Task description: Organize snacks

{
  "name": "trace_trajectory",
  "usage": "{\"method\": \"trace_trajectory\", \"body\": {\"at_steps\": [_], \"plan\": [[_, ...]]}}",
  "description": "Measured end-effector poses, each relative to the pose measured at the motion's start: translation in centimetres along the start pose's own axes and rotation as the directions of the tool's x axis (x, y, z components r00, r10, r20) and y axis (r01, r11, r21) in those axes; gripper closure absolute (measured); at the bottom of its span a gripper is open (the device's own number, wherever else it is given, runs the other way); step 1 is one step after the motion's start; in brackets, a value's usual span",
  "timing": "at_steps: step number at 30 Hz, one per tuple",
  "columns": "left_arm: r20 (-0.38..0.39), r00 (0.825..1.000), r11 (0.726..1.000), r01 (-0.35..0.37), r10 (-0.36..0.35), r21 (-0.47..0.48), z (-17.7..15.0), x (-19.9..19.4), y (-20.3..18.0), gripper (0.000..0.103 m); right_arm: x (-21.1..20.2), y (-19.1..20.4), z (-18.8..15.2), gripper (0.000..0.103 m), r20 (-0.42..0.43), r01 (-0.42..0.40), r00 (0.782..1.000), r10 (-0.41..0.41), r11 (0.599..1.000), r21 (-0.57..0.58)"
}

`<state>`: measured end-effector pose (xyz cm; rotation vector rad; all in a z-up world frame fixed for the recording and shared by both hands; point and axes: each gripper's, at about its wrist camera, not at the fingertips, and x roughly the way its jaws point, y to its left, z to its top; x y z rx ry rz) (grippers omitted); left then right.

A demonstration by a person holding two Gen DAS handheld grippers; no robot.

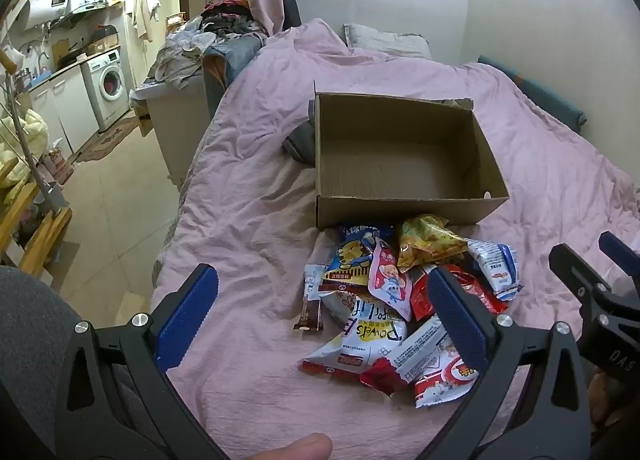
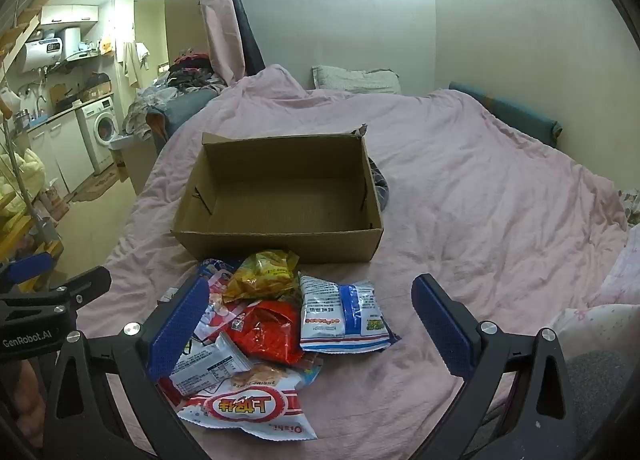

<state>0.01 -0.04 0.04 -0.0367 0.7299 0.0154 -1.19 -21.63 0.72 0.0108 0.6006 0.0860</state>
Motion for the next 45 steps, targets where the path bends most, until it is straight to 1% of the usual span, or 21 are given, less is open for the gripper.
{"method": "trace_trajectory", "body": {"at_steps": [9, 45], "plan": [[-0.011, 1.000, 1.000, 0.009, -0.009, -0.018, -0.05, 0.12, 0.40, 0.000, 0.01, 0.03, 0.07, 0.000, 0.000, 0.000, 1.000, 0.000, 1.000, 0.000], [-0.005, 1.000, 1.000, 0.005, -0.006, -0.017, 0.12, -0.02, 0.30, 0.000, 0.32, 0.00, 0.16, 0.000, 0.005, 0.007, 1.000, -0.007, 1.000, 0.001]]}}
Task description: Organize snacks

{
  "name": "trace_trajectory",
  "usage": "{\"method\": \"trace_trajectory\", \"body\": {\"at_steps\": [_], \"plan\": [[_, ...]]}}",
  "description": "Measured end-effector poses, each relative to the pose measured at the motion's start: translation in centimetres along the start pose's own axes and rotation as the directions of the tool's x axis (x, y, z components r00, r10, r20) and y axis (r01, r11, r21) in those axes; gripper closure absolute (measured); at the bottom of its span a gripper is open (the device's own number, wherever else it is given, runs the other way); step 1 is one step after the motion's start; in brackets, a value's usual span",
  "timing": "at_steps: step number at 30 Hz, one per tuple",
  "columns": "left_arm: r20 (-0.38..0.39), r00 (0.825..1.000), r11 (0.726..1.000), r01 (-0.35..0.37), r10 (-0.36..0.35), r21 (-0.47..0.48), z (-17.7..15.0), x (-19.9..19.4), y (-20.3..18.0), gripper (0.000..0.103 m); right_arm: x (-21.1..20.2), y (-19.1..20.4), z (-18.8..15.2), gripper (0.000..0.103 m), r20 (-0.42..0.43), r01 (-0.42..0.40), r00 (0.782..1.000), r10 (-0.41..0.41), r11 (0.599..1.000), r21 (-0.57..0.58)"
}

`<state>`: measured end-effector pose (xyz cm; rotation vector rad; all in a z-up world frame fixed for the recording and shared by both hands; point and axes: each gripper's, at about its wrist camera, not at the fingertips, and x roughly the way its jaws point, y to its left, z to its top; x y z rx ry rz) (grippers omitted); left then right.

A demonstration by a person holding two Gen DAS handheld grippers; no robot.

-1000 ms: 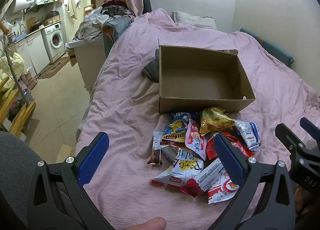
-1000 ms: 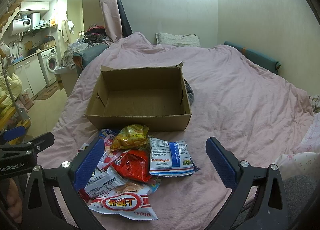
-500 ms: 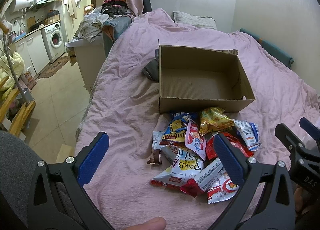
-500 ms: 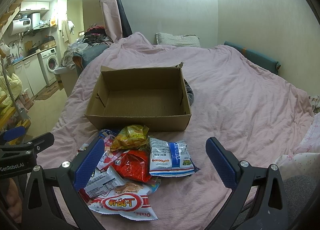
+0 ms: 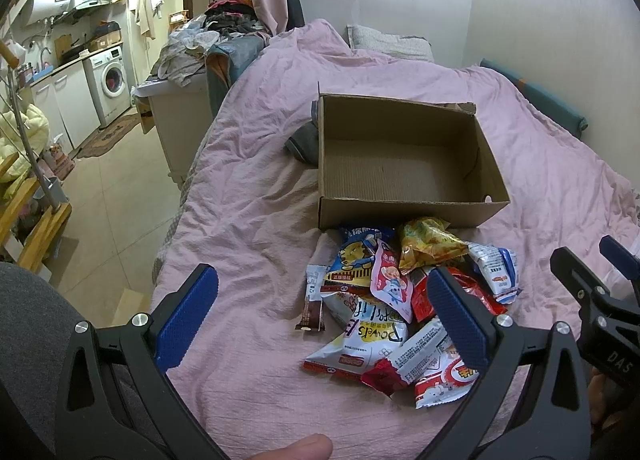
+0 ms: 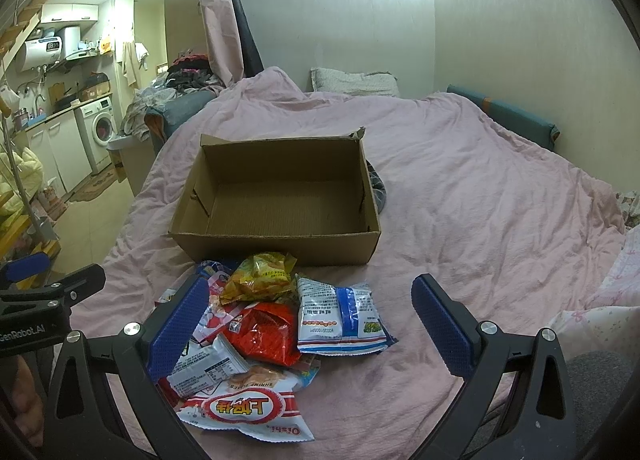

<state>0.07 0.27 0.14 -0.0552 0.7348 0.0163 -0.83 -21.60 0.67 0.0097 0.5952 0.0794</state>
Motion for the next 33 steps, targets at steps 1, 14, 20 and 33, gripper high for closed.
{"method": "trace_trajectory", "body": {"at_steps": [1, 14, 20, 33], "plan": [[-0.002, 1.000, 1.000, 0.001, -0.001, -0.001, 0.00, -0.02, 0.01, 0.000, -0.06, 0.05, 0.01, 0.000, 0.001, 0.001, 1.000, -0.001, 1.000, -0.001], [-0.003, 1.000, 1.000, 0.004, -0.004, -0.003, 0.04, 0.03, 0.02, 0.000, -0.01, 0.10, 0.02, 0.000, -0.002, 0.001, 1.000, -0.001, 1.000, -0.002], [-0.002, 1.000, 1.000, 0.005, -0.005, -0.001, 0.02, 0.03, 0.04, 0.000, 0.01, 0.09, 0.01, 0.000, 0.000, 0.004, 1.000, -0.004, 1.000, -0.002], [-0.003, 1.000, 1.000, 0.004, -0.004, -0.002, 0.04, 0.01, 0.01, 0.000, 0.03, 0.25, -0.13, 0.000, -0.004, 0.005, 1.000, -0.005, 1.000, -0.003]]}}
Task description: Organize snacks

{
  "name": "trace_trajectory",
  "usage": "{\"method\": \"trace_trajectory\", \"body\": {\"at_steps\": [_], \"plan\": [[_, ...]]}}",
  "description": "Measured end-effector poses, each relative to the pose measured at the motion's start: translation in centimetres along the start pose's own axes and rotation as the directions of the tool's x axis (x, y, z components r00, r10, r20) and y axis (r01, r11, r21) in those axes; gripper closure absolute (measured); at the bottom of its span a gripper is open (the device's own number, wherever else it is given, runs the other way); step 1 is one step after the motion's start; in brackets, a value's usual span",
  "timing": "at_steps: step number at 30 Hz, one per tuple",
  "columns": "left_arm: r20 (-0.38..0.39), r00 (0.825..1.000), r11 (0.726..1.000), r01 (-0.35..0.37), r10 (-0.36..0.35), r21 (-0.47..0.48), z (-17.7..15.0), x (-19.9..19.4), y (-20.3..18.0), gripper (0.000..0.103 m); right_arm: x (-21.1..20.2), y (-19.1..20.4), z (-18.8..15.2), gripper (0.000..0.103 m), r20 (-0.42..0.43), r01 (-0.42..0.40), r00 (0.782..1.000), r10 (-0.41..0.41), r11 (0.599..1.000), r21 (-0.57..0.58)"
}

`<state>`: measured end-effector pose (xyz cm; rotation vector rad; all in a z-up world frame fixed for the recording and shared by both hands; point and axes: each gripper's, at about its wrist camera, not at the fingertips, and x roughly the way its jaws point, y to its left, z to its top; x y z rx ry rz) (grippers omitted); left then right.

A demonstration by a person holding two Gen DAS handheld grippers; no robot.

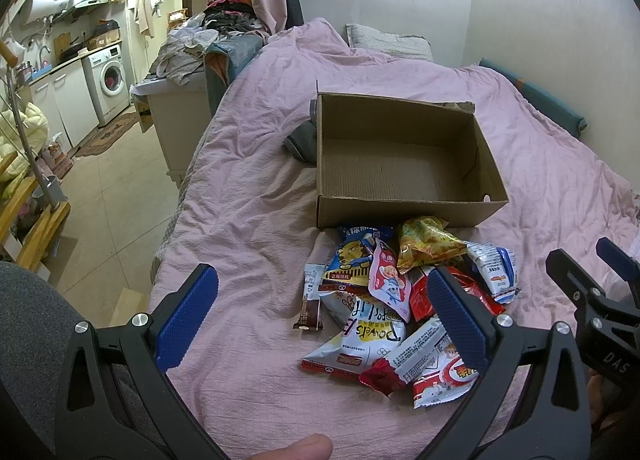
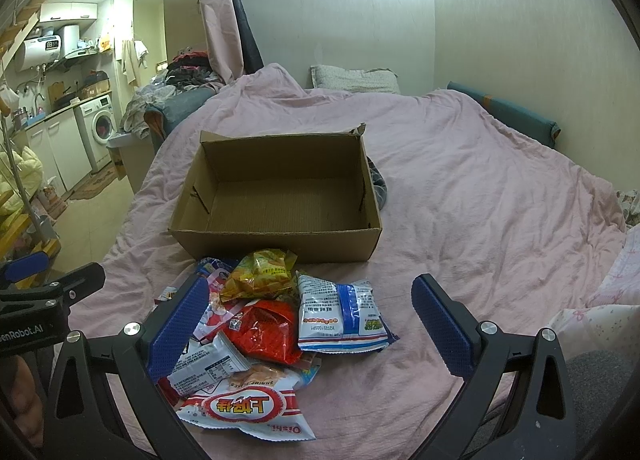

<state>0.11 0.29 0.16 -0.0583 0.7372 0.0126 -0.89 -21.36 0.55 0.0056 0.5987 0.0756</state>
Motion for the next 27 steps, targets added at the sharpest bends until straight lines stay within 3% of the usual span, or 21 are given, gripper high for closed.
{"method": "trace_trajectory", "body": {"at_steps": [4, 8, 11, 13, 15, 17, 22, 27], "plan": [[-0.004, 1.000, 1.000, -0.003, 0.003, -0.004, 0.0, 0.0, 0.1, 0.000, 1.0, -1.4, 0.3, 0.000, -0.058, -0.034, 0.998, 0.039, 0.996, 0.080], [-0.018, 1.000, 1.000, 0.000, -0.001, -0.018, 0.0, 0.2, 0.3, 0.000, 4.6, -5.2, 1.7, 0.000, -0.205, -0.029, 0.976, 0.073, 0.977, 0.212], [-0.024, 1.000, 1.000, -0.004, 0.004, -0.016, -0.1, 0.3, 0.3, 0.000, 8.6, -7.9, 2.1, 0.000, -0.369, -0.005, 0.922, 0.118, 0.956, 0.293], [-0.046, 0.999, 1.000, -0.017, 0.017, -0.007, -0.1, 0.7, 0.3, 0.000, 11.6, -9.2, 1.7, 0.000, -0.489, -0.002, 0.854, 0.177, 0.941, 0.337], [-0.074, 0.997, 1.000, -0.022, 0.021, -0.003, 0.0, 1.3, 0.5, 0.000, 14.5, -9.7, 0.8, 0.000, -0.592, -0.024, 0.762, 0.261, 0.926, 0.377], [-0.129, 0.991, 1.000, -0.027, 0.027, 0.001, 0.3, 2.3, 0.8, 0.000, 16.1, -9.7, 0.1, 0.000, -0.634, -0.029, 0.718, 0.287, 0.923, 0.384], [-0.269, 0.962, 0.998, -0.052, 0.041, -0.034, 2.1, 5.2, 2.8, 0.000, 18.2, -8.2, -0.5, 0.000, -0.680, -0.059, 0.676, 0.285, 0.940, 0.335], [-0.385, 0.923, 0.998, -0.042, 0.023, -0.041, 3.7, 8.6, 3.7, 0.000, 19.7, -7.5, -0.5, 0.000, -0.682, -0.095, 0.665, 0.303, 0.941, 0.325]]}}
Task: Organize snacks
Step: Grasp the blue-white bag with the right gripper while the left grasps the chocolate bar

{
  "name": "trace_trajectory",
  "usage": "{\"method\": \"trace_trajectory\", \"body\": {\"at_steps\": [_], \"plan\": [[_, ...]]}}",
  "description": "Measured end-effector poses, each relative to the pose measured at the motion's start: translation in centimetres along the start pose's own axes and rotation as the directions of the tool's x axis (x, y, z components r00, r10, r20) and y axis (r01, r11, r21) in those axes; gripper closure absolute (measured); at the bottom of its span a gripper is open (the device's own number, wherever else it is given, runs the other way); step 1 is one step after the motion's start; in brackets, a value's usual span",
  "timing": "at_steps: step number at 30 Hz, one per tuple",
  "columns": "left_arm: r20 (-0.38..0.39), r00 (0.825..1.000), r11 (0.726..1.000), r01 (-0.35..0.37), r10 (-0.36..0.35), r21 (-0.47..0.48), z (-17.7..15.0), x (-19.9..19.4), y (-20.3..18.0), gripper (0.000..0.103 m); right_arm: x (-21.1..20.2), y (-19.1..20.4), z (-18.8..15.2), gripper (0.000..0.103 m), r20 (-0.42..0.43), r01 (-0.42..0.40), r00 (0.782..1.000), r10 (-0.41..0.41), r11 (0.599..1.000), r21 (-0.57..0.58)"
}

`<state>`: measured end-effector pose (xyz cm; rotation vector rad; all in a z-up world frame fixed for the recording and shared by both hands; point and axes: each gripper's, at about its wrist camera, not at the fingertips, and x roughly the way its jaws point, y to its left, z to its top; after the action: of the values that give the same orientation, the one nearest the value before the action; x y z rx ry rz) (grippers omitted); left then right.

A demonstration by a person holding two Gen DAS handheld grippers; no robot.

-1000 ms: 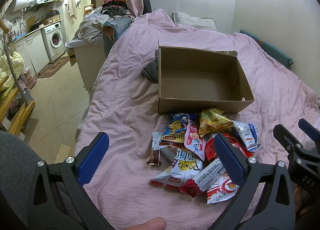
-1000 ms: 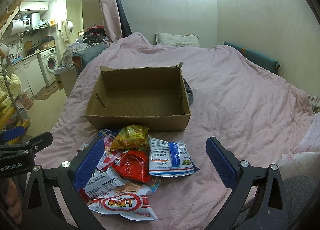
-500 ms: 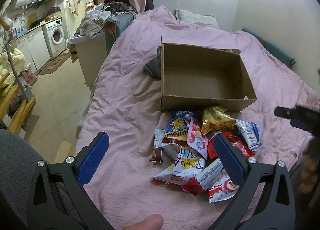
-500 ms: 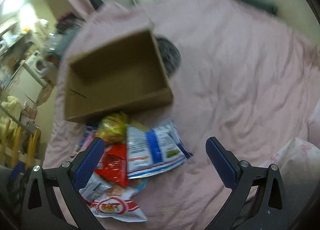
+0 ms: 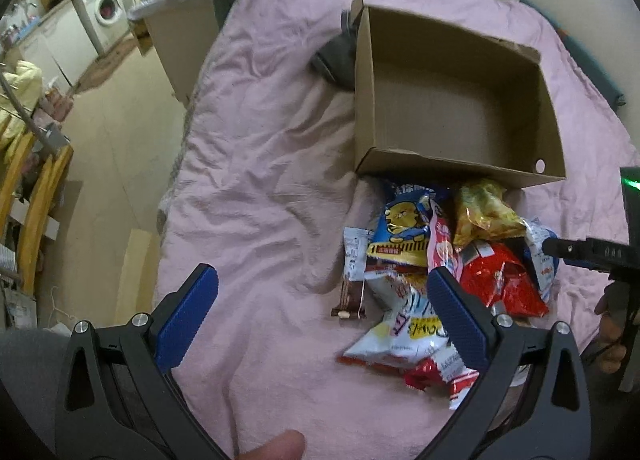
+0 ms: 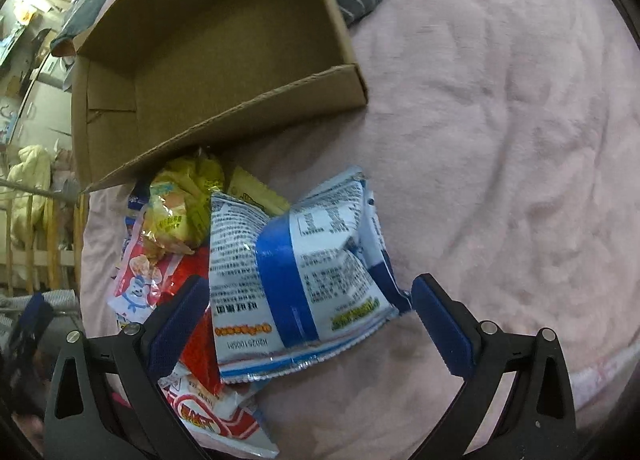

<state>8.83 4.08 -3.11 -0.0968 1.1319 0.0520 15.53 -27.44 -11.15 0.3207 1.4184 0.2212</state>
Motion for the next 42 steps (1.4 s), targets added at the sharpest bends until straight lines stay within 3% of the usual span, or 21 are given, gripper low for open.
{"method": "trace_trajectory", "body": {"at_steps": [5, 8, 9, 11, 15, 24, 30, 35, 39, 40, 42], "plan": [[-0.122, 0.992, 0.998, 0.047, -0.040, 0.052, 2.3, 3.3, -1.2, 0.000, 1.2, 0.0, 0.6, 0.000, -0.010, -0.012, 1.000, 0.013, 1.000, 0.008], [-0.190, 0.981, 0.995, 0.048, -0.029, 0.093, 3.2, 5.6, -2.2, 0.002, 1.3, 0.0, 0.8, 0.000, -0.009, -0.011, 1.000, 0.011, 1.000, -0.008], [-0.210, 0.977, 0.994, 0.041, -0.020, 0.097, 3.3, 6.3, -2.2, 0.005, 1.4, 0.1, 0.9, 0.000, -0.004, -0.007, 1.000, 0.007, 1.000, -0.013], [-0.245, 0.970, 0.996, 0.026, -0.005, 0.083, 3.1, 7.7, -1.9, 0.025, 1.4, 0.2, 0.9, 0.000, -0.001, -0.006, 1.000, 0.006, 1.000, -0.020], [-0.318, 0.947, 0.999, 0.037, -0.038, -0.012, 2.0, 9.8, -0.1, 0.044, 1.4, 0.6, 0.9, 0.002, 0.012, -0.014, 1.000, 0.014, 1.000, -0.015], [-0.363, 0.930, 0.998, 0.039, -0.055, -0.051, 1.9, 11.5, 0.4, 0.049, 1.4, 0.6, 1.3, 0.008, 0.014, -0.023, 1.000, 0.024, 1.000, -0.007], [-0.377, 0.924, 0.998, 0.053, -0.066, -0.044, 2.0, 12.1, 0.3, 0.053, 2.3, 1.0, 1.3, 0.011, -0.009, -0.002, 1.000, 0.002, 1.000, -0.021], [-0.412, 0.910, 0.999, 0.053, -0.048, 0.002, 1.0, 15.2, -1.4, 0.054, 2.7, 1.8, 1.2, 0.011, -0.012, 0.007, 1.000, -0.008, 0.999, -0.047], [-0.394, 0.918, 0.998, 0.052, -0.035, 0.033, 0.8, 15.7, -2.7, 0.076, 2.8, 2.2, 1.0, 0.011, -0.011, 0.020, 1.000, -0.020, 0.997, -0.069], [-0.390, 0.921, 0.998, 0.043, -0.023, 0.042, 0.8, 16.0, -2.8, 0.088, 3.0, 2.3, 0.9, 0.010, -0.016, 0.024, 1.000, -0.026, 0.997, -0.073], [-0.387, 0.922, 0.998, 0.037, -0.015, 0.050, 1.2, 16.1, -2.9, 0.089, 3.4, 2.5, 0.7, 0.010, -0.028, 0.040, 0.999, -0.043, 0.995, -0.092]]}}
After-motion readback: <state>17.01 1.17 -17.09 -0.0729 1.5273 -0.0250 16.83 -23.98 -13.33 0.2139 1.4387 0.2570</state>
